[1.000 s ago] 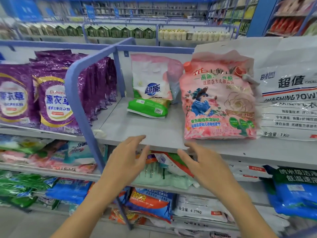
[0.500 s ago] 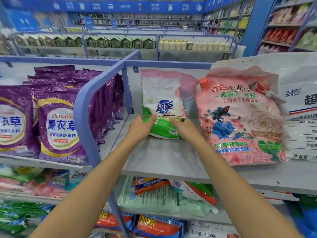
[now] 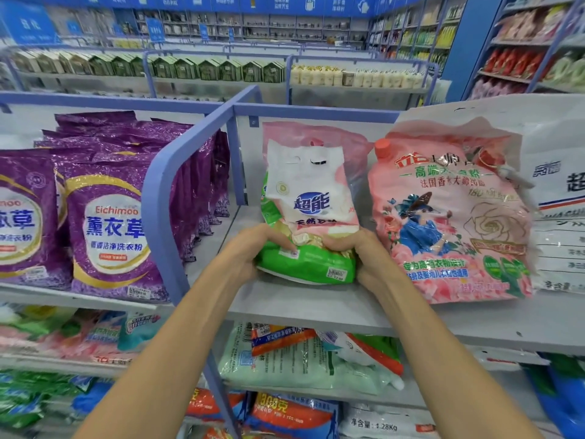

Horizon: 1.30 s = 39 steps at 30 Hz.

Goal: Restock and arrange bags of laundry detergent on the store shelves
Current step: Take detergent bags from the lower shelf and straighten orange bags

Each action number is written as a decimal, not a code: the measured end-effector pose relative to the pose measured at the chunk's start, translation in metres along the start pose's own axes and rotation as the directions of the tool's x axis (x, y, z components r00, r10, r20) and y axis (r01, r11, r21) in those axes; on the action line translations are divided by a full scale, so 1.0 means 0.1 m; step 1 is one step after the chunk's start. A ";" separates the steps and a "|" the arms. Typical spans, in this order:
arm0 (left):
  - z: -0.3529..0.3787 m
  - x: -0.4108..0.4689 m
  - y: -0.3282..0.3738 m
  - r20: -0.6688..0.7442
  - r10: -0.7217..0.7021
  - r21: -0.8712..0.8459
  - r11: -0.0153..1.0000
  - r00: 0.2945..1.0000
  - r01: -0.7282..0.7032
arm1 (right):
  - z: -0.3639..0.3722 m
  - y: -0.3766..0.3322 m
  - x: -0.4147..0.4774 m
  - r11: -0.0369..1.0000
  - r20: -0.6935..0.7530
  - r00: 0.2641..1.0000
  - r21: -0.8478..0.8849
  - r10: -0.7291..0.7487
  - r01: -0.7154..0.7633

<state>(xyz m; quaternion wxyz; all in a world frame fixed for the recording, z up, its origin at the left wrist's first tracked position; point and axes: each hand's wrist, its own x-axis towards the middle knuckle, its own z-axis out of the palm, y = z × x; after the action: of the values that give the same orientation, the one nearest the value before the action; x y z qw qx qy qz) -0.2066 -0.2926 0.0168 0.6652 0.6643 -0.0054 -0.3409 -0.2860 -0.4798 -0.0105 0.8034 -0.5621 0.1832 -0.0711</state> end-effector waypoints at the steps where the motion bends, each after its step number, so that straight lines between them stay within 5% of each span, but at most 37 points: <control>1: 0.03 -0.08 -0.05 0.038 0.000 -0.019 1.000 0.999 0.001 | -0.02 0.01 -0.07 1.000 0.043 0.999 0.023 -0.010 0.010; 6: 0.15 -0.48 -0.35 0.086 0.219 0.098 0.969 0.972 -0.227 | -0.01 -0.01 -0.56 0.992 0.152 0.980 0.014 -0.130 0.129; 11: 0.15 -0.96 -0.60 0.060 0.261 0.159 0.951 0.964 -0.267 | -0.13 -0.17 -0.97 0.991 0.261 0.959 -0.038 -0.114 0.128; 18: 0.32 -1.69 -1.07 0.047 0.376 0.106 0.920 0.926 -0.378 | -0.21 -0.09 -1.35 0.981 0.079 0.981 0.104 -0.175 0.166; 24: 0.35 -1.94 -1.56 -0.057 0.370 -0.105 0.921 0.927 -0.374 | -0.01 -0.04 -1.75 0.938 0.095 0.974 0.301 -0.206 0.169; 27: 0.24 -2.12 -1.71 0.054 0.307 -0.116 0.947 0.950 -0.299 | 0.13 0.03 -1.87 0.920 0.080 0.959 0.312 -0.272 0.235; 35: -0.53 -2.69 -2.04 0.045 0.247 -0.060 0.968 0.968 -0.244 | 0.82 0.21 -2.01 0.929 0.107 0.926 -0.047 -0.362 0.368; 39: -1.26 -3.05 -2.13 0.003 0.237 -0.027 0.971 0.972 -0.237 | 1.51 0.53 -2.10 0.907 0.077 0.906 -0.036 -0.417 0.420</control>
<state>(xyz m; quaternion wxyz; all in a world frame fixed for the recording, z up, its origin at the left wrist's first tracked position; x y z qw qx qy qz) -0.4780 -0.0165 -0.0511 0.7096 0.6491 -0.0821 -0.2613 -0.4283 -0.2616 0.0308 0.7604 -0.6109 0.0329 -0.2180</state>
